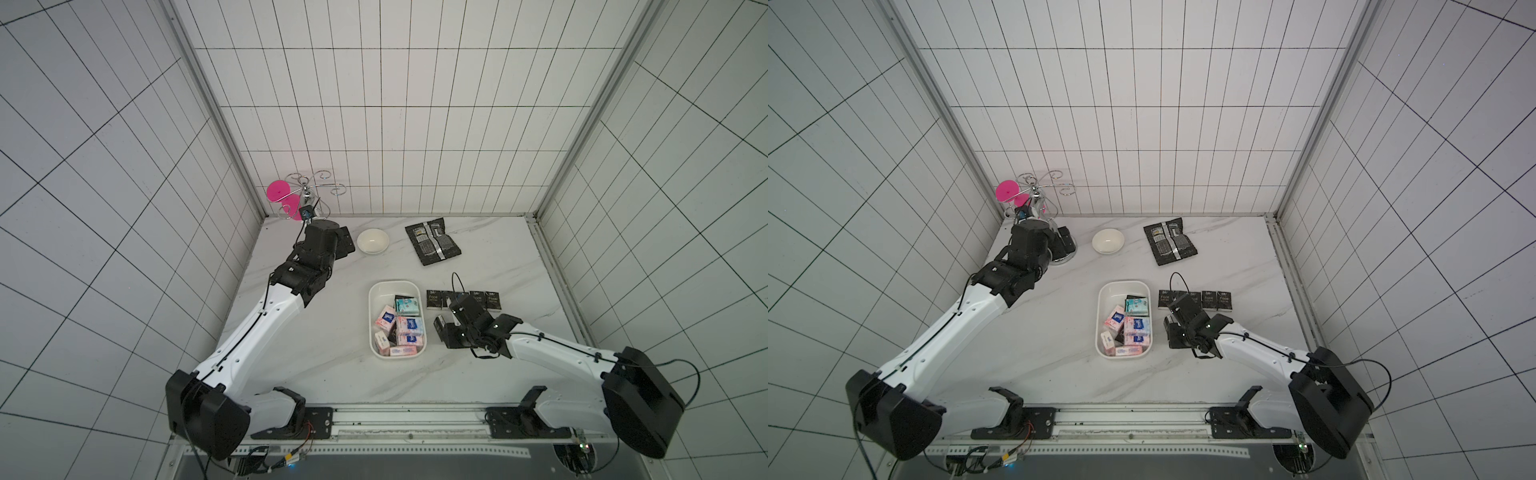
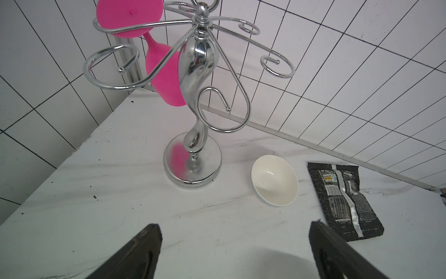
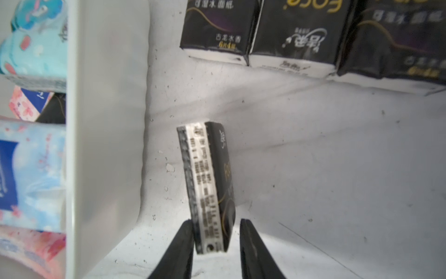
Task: Take the pocket tissues out of the storage box
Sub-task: Place the pocket tissues at the center of the board.
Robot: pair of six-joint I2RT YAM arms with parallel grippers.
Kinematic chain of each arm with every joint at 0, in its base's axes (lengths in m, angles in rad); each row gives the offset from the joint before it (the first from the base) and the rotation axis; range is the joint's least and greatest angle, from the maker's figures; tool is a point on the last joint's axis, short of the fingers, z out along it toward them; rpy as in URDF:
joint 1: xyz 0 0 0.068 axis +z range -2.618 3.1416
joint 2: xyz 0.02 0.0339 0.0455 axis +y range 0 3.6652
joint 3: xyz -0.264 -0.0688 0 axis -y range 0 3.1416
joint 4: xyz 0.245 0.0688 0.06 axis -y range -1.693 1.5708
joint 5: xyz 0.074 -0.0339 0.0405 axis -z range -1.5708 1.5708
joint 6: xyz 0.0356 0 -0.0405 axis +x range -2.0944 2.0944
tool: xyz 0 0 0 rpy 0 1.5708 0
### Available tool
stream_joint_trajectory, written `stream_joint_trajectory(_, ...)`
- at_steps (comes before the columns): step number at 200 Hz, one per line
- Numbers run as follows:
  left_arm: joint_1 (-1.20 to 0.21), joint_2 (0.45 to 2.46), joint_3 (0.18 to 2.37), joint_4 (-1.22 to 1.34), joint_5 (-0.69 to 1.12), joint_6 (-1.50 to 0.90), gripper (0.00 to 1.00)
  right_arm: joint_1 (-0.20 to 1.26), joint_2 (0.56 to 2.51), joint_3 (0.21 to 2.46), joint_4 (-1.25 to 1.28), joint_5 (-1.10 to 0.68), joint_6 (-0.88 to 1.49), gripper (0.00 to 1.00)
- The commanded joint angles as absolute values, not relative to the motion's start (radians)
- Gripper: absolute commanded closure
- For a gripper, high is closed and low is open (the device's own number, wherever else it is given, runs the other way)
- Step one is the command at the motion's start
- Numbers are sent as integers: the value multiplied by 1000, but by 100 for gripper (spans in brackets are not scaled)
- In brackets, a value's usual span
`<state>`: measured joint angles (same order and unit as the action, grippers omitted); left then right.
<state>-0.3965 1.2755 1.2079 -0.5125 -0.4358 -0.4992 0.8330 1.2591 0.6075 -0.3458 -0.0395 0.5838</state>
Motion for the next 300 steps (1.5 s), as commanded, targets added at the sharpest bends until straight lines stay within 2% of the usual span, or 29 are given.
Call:
stream_joint_trajectory(1, -397, 1285, 1235, -497, -442, -497, 1, 841, 1255, 624, -411, -11, 556, 62)
stream_joint_trajectory(63, -400, 1286, 1235, -497, -449, -499, 1, 821, 1236, 670, -429, 14, 500, 60)
stream_joint_trajectory(125, -400, 1288, 1221, -489, -454, -495, 1, 773, 1299, 719, -418, 2, 452, 58)
stream_joint_trajectory(219, -399, 1292, 1214, -485, -462, -495, 1, 704, 1277, 695, -409, -28, 414, 58)
stream_joint_trajectory(250, -400, 1291, 1213, -485, -458, -499, 1, 704, 1293, 704, -417, -42, 390, 49)
stream_joint_trajectory(282, -400, 1288, 1210, -485, -460, -496, 1, 707, 1330, 704, -398, -65, 385, 45)
stream_joint_trajectory(300, -400, 1284, 1206, -485, -462, -492, 1, 710, 1345, 709, -393, -56, 382, 38)
